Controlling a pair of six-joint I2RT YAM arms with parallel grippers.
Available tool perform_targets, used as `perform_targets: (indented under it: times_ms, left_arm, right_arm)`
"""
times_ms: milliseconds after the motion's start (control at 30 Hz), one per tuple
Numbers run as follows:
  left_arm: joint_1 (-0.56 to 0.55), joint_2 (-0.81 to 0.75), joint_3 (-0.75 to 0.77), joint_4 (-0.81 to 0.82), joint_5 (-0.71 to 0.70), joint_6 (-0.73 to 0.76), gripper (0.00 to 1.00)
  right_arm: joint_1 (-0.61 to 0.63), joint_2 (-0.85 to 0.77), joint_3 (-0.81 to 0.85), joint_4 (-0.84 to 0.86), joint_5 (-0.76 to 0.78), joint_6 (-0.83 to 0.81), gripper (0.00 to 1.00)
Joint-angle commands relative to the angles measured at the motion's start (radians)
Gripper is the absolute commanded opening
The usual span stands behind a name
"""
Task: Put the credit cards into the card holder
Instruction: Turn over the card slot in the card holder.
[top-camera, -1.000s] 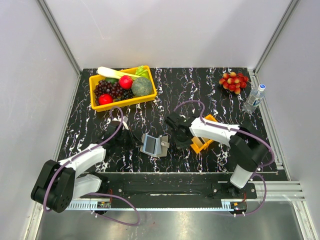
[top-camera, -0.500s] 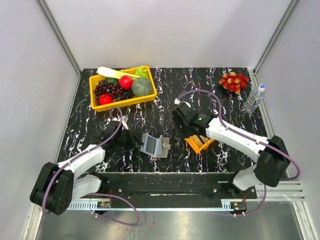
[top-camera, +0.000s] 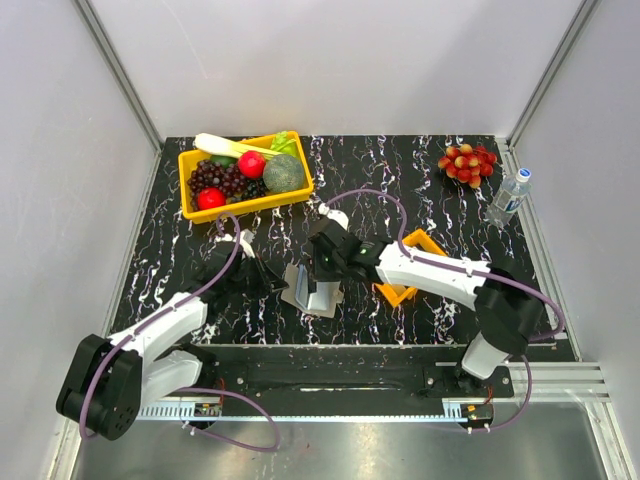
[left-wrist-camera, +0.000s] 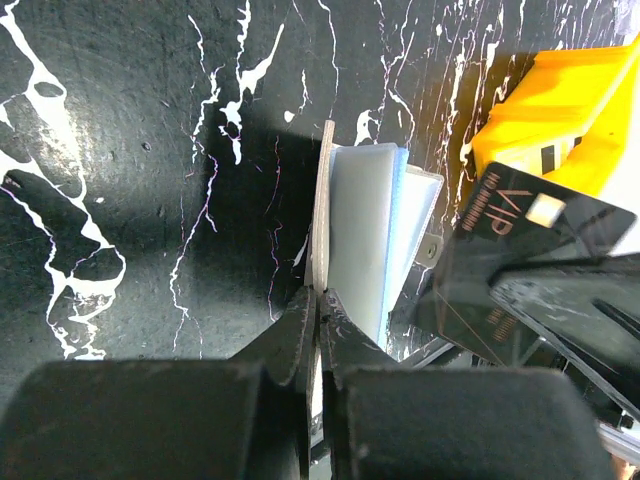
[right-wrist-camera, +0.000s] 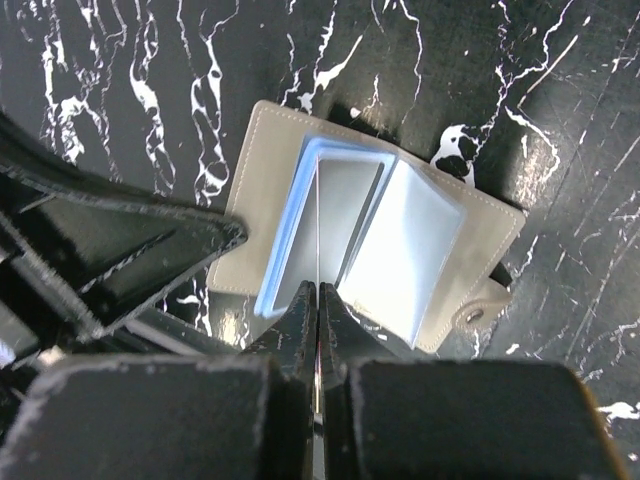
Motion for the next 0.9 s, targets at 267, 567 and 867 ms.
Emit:
perform_targets:
  times_ms: [267,567,867]
  left_arm:
    - [-0.008,-0.011,-0.003,0.032,-0.012,-0.026,0.00]
    - [-0.011,-0.028,-0.019,0.037,-0.021,-0.048,0.00]
    - [-0.015,-0.054,-0.031,0.040,-0.031,-0.066,0.00]
  right_arm:
    - [0.013,0.038,-0.007,0.162,0.100,0.063,0.00]
    - [0.054,0.072,0.008,0.165,0.177,0.097,0.00]
    - [0.076,0.078,0.025,0.165,0.229,0.112,0.00]
